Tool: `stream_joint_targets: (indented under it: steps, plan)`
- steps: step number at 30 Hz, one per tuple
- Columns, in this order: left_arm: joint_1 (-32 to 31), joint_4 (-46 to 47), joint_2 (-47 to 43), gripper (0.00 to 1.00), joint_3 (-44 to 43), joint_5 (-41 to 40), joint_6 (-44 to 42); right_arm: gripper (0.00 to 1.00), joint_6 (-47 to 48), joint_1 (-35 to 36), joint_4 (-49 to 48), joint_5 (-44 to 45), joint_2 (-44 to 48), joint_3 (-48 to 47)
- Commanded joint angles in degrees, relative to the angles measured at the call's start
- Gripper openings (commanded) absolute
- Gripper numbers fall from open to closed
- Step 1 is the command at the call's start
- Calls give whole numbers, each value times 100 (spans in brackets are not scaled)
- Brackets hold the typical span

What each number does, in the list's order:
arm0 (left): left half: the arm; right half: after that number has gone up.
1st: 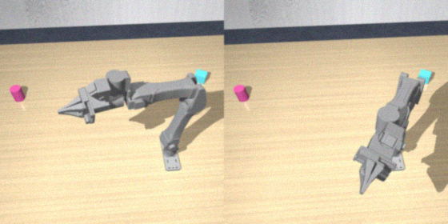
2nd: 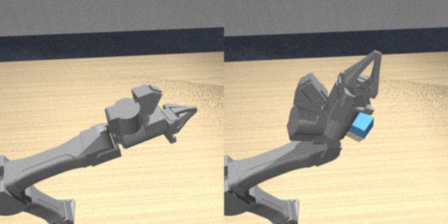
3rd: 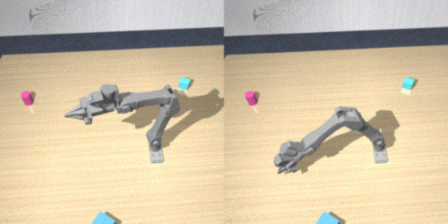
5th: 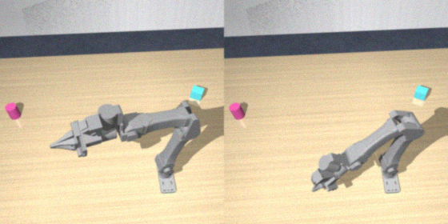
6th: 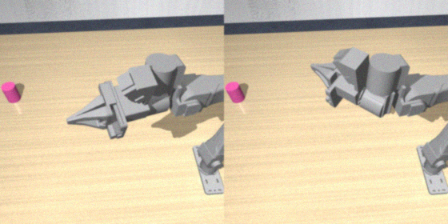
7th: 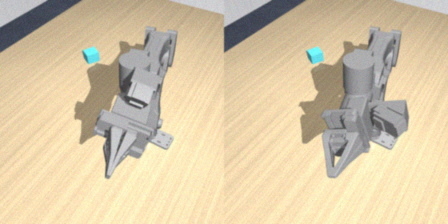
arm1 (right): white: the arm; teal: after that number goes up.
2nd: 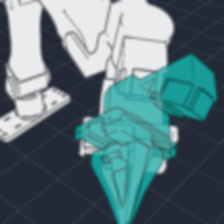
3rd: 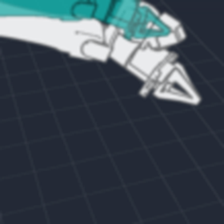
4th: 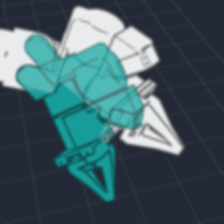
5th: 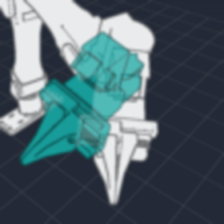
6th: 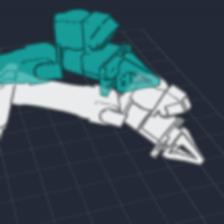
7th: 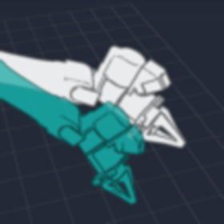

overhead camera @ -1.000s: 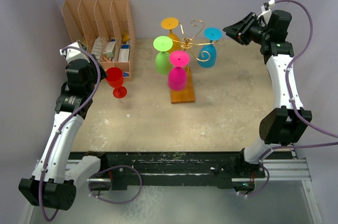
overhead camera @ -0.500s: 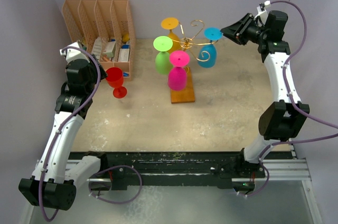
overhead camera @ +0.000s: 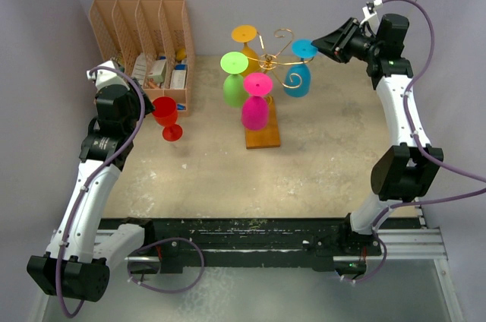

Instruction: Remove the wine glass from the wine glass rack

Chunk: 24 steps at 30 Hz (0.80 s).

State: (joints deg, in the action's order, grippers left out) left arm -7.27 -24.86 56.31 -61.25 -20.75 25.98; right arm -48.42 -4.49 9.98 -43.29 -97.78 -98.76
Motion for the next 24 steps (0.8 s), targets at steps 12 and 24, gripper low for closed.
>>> stream_joint_targets:
  steps: [12,24]
  plan:
    - [-38,265,1,64,-45,87,10,4,-27,80,-380,-292,114,51]
    - [-37,254,34,64,-65,108,1,0,-169,41,-435,-13,536,374]
